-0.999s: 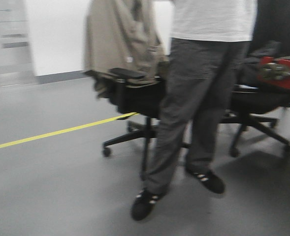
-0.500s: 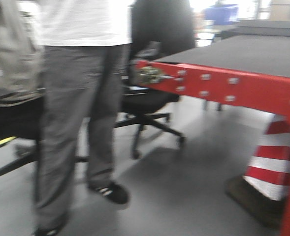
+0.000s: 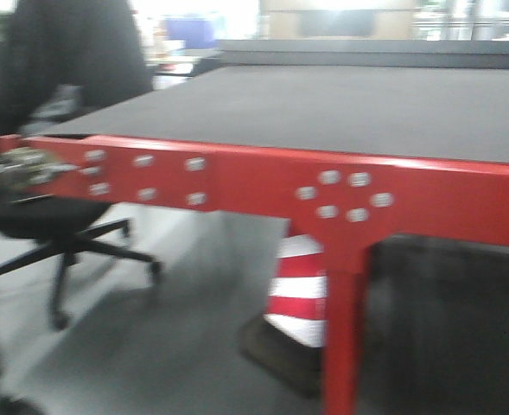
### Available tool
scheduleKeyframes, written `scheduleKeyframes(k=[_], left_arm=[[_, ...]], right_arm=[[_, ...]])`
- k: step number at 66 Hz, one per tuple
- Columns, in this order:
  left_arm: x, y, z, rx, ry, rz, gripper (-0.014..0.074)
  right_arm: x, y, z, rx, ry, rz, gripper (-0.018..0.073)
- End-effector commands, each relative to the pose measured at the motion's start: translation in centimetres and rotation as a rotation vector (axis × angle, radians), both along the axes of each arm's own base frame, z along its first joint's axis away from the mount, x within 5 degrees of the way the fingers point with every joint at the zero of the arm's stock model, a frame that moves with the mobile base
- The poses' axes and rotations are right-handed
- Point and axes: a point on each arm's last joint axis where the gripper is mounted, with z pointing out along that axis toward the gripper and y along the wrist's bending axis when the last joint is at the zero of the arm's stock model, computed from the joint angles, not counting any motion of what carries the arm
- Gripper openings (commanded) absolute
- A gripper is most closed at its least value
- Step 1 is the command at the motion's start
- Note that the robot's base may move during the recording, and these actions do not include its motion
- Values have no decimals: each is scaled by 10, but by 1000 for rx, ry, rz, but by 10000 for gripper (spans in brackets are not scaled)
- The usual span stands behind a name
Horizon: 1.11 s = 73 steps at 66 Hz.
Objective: Fetch blue bin and place on conveyor start
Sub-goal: 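Approach the conveyor and bring the bin over the grey belt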
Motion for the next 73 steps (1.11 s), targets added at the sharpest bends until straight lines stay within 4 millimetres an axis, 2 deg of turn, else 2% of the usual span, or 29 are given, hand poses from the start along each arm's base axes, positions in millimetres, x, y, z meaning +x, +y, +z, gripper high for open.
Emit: scheduleKeyframes(k=[1,73], left_arm=[[-2,18,7,147,-72,97,-111],[-2,18,7,154,-75,102,-111]], right_arm=[[-4,-12,6,-109,-70,-59,-151],[-4,-12,6,-109,-70,-59,-151]])
